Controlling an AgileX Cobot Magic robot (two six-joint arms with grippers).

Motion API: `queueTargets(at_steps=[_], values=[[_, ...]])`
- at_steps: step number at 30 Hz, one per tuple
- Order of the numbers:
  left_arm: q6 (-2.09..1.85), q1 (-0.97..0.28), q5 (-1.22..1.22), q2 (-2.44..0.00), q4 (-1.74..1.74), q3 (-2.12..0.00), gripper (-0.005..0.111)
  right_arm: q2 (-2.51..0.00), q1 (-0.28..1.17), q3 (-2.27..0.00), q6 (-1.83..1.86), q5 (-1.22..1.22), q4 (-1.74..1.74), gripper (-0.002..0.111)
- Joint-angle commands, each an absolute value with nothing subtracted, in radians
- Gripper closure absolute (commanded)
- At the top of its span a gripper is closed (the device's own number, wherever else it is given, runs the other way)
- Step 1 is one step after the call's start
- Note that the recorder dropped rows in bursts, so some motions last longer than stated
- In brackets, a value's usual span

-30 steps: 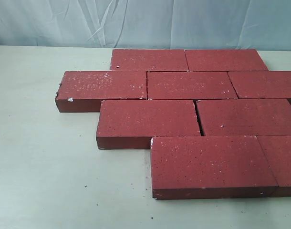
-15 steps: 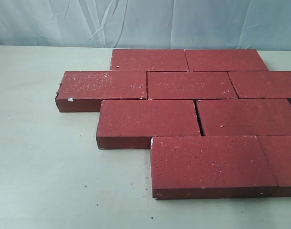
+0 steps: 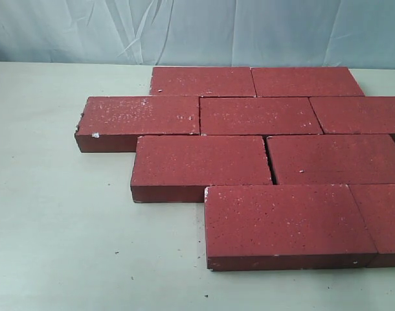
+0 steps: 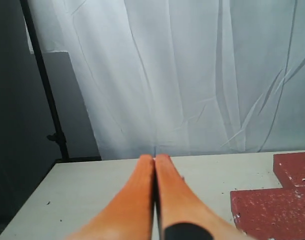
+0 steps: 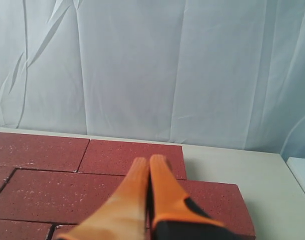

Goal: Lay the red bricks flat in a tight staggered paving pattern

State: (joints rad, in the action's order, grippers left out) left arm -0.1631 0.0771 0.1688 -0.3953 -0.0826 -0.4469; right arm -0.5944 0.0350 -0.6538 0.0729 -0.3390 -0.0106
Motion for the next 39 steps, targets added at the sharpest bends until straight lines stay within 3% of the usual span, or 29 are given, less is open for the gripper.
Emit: queueTargets(at_steps=[1,16,39], values=[[-0.134,0.077,0.115,-0.322,-0.047,-0.359,0.107,-0.591,0.030,-0.651,0.073,-0.334,-0.013,0.109],[0.067,0.077,0.070,-0.030,0.088,-0.029,0.107,-0.591,0.030,-0.651,0.073,-0.334,-0.013,0.109],[0.068,0.078,0.231,0.000,0.088,0.000,0.107,-0.591,0.030,-0.651,0.073,-0.334,-0.013,0.109]])
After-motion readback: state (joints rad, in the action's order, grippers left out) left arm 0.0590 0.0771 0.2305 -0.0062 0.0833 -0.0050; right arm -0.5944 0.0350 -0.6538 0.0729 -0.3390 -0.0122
